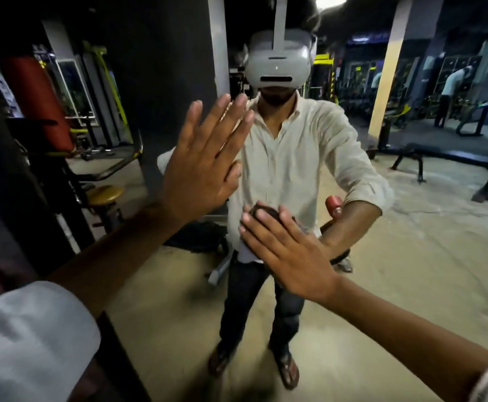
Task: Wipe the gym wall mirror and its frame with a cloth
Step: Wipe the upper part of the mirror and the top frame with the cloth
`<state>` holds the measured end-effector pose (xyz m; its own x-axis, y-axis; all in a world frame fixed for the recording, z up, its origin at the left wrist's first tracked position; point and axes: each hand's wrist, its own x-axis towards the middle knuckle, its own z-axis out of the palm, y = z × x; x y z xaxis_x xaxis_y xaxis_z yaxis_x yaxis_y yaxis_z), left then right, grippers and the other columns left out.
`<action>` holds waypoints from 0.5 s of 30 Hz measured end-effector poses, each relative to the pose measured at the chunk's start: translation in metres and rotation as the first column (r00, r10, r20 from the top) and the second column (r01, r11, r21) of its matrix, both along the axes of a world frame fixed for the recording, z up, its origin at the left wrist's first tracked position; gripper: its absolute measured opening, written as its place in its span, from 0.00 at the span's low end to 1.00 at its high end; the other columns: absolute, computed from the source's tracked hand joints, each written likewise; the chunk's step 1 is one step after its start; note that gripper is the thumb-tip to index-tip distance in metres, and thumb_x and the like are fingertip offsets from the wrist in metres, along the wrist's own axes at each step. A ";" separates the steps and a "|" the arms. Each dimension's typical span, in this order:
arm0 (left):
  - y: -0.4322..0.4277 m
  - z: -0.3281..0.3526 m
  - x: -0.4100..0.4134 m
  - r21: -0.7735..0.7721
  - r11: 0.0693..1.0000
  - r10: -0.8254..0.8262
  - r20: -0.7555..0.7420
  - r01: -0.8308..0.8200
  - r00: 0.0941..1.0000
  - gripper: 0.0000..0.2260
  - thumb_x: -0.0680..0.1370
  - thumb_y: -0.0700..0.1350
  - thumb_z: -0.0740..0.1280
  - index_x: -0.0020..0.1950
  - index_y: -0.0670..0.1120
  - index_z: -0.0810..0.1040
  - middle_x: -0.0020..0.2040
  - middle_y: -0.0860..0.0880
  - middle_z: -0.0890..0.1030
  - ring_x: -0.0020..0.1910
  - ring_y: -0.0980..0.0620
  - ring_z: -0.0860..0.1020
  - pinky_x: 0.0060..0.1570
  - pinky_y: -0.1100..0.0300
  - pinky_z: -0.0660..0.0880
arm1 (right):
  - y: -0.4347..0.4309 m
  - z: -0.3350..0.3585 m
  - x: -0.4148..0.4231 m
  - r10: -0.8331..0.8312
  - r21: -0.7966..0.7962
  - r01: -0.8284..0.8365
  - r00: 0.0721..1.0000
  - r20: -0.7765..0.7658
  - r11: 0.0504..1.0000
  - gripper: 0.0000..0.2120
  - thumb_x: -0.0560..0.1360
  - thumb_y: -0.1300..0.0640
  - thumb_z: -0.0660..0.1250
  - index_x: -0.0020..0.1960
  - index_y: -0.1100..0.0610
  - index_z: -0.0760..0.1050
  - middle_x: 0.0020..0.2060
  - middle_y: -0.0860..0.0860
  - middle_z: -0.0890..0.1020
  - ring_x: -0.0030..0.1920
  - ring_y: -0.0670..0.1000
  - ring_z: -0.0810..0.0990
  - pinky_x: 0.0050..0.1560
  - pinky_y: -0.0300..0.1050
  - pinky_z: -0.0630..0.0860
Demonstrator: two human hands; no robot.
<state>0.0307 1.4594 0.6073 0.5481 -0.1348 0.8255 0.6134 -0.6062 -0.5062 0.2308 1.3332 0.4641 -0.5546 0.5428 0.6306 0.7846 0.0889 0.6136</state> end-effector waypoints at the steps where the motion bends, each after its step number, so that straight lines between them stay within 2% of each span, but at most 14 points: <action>1: -0.001 -0.004 0.000 -0.012 1.000 0.018 0.006 -0.018 1.000 0.31 0.85 0.50 0.60 0.86 0.40 0.57 0.84 0.37 0.60 0.84 0.36 0.59 0.82 0.34 0.55 | -0.002 -0.012 0.004 -0.018 -0.004 0.018 0.999 0.051 1.000 0.27 0.87 0.53 0.51 0.84 0.60 0.59 0.84 0.56 0.57 0.85 0.58 0.50 0.83 0.58 0.39; 3: -0.003 -0.009 0.002 -0.018 0.999 0.041 0.017 -0.041 0.999 0.31 0.85 0.50 0.62 0.86 0.41 0.57 0.85 0.37 0.60 0.84 0.37 0.59 0.82 0.34 0.54 | -0.006 -0.016 0.009 -0.019 -0.066 0.025 0.996 0.090 0.997 0.26 0.88 0.54 0.49 0.84 0.59 0.57 0.84 0.55 0.56 0.85 0.57 0.50 0.83 0.58 0.38; 6: -0.007 -0.008 -0.001 -0.014 1.000 0.009 0.034 -0.009 0.999 0.30 0.85 0.48 0.62 0.85 0.40 0.61 0.84 0.37 0.62 0.84 0.37 0.61 0.82 0.35 0.55 | -0.015 0.014 0.020 -0.026 -0.079 0.035 0.994 0.106 0.996 0.28 0.87 0.53 0.55 0.84 0.60 0.56 0.84 0.57 0.54 0.85 0.56 0.48 0.83 0.57 0.36; 8: -0.011 0.002 -0.004 0.022 0.998 -0.058 0.060 0.057 0.997 0.27 0.83 0.46 0.64 0.81 0.39 0.69 0.80 0.37 0.69 0.81 0.37 0.67 0.81 0.36 0.58 | -0.025 0.055 0.025 -0.042 0.013 0.042 0.998 -0.044 0.999 0.30 0.85 0.54 0.59 0.84 0.61 0.58 0.84 0.59 0.54 0.85 0.57 0.47 0.84 0.60 0.41; 10: -0.015 0.027 -0.005 0.065 0.992 -0.114 0.060 0.110 0.992 0.23 0.80 0.44 0.65 0.75 0.40 0.76 0.75 0.38 0.76 0.76 0.38 0.73 0.81 0.37 0.59 | -0.034 0.102 0.022 -0.059 0.141 0.089 0.978 -0.202 0.986 0.30 0.84 0.55 0.61 0.83 0.61 0.59 0.83 0.61 0.57 0.84 0.61 0.52 0.82 0.67 0.50; 12: -0.017 0.062 -0.002 0.088 0.989 -0.121 0.035 0.117 0.992 0.22 0.80 0.45 0.64 0.74 0.41 0.75 0.78 0.38 0.73 0.78 0.37 0.70 0.81 0.36 0.57 | -0.034 0.151 0.015 -0.058 0.213 0.115 0.964 -0.258 0.970 0.32 0.82 0.54 0.63 0.83 0.61 0.59 0.83 0.62 0.57 0.84 0.64 0.53 0.81 0.69 0.53; 15: -0.012 0.115 0.007 0.118 0.990 -0.088 0.044 0.082 0.995 0.27 0.84 0.48 0.60 0.83 0.41 0.66 0.85 0.38 0.62 0.84 0.37 0.59 0.82 0.36 0.54 | -0.026 0.213 0.010 -0.078 0.214 0.107 0.988 -0.136 0.971 0.33 0.83 0.51 0.62 0.84 0.62 0.57 0.84 0.61 0.56 0.84 0.62 0.52 0.82 0.66 0.54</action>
<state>0.0381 1.4476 0.7225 0.4898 -0.2750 0.8274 0.5882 -0.5963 -0.5463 0.2407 1.3069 0.6776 -0.4170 0.4277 0.8020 0.8553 -0.1139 0.5055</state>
